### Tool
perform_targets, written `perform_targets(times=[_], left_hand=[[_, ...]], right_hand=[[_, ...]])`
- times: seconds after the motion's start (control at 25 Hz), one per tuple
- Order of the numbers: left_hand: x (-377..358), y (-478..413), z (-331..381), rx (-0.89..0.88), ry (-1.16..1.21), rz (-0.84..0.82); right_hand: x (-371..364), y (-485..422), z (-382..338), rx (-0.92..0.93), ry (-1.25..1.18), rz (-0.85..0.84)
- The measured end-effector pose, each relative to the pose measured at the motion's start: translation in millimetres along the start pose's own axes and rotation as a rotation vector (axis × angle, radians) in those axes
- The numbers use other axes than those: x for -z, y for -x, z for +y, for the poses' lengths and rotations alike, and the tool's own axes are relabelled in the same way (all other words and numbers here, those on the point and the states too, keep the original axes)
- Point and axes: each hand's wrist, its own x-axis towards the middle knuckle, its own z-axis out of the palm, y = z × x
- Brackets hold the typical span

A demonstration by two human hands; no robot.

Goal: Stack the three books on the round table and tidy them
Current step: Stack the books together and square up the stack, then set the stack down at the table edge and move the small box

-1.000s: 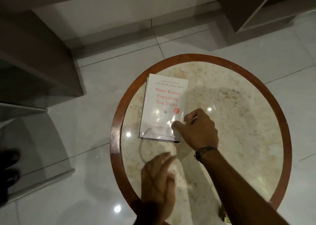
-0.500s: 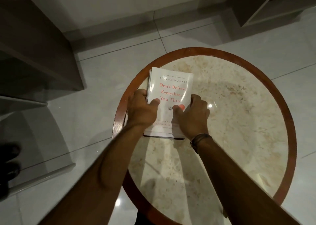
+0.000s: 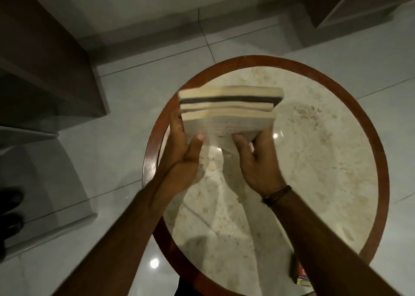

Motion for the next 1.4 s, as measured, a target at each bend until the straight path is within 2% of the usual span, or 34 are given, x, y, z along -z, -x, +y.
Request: perform_targets(times=[0.2, 0.28, 0.36, 0.52, 0.64, 0.84, 0.92, 1.04, 1.24, 1.32, 1.4], left_hand=[[-7.1, 2.6, -13.6, -0.004, -0.052, 0.045], [-12.1, 3.9, -14.1, 0.072, -0.018, 0.041], [-16.3, 2.2, -9.5, 0.055, 0.019, 0.029], [-31.0, 0.1, 0.7, 0.093, 0.071, -0.166], [-71.7, 12.3, 6.7, 0.082, -0.157, -0.285], [-176.3, 27.1, 33.1, 0.246, -0.410, -0.509], [-206.2, 31.9, 41.5, 0.290, -0.453, -0.514], [-238.5, 43.4, 42.0, 0.319, -0.500, -0.479], [-252.1, 49.2, 28.9, 0.226, -0.674, -0.407], [-249.1, 49.1, 23.6, 0.223, -0.665, -0.403], [-239.0, 60.3, 18.2, 0.138, -0.616, -0.390]], right_hand=[[-2.8, 1.7, 25.6, 0.034, 0.005, 0.004], [-5.7, 3.1, 30.9, -0.030, 0.007, -0.002], [-5.8, 2.2, 24.9, -0.083, -0.003, -0.034], [29.0, 14.7, 20.0, -0.182, -0.006, -0.039], [86.1, 47.2, 27.1, -0.329, 0.029, 0.007], [185.7, 90.2, 41.1, -0.721, 0.050, 0.157], [208.4, 95.0, 52.8, -0.818, 0.118, 0.202], [228.7, 98.2, 69.4, -0.871, 0.160, 0.227], [233.1, 102.6, 86.7, -0.907, 0.190, 0.290], [233.4, 102.9, 86.5, -0.947, 0.238, 0.334], [229.7, 110.0, 81.1, -0.905, 0.398, 0.379]])
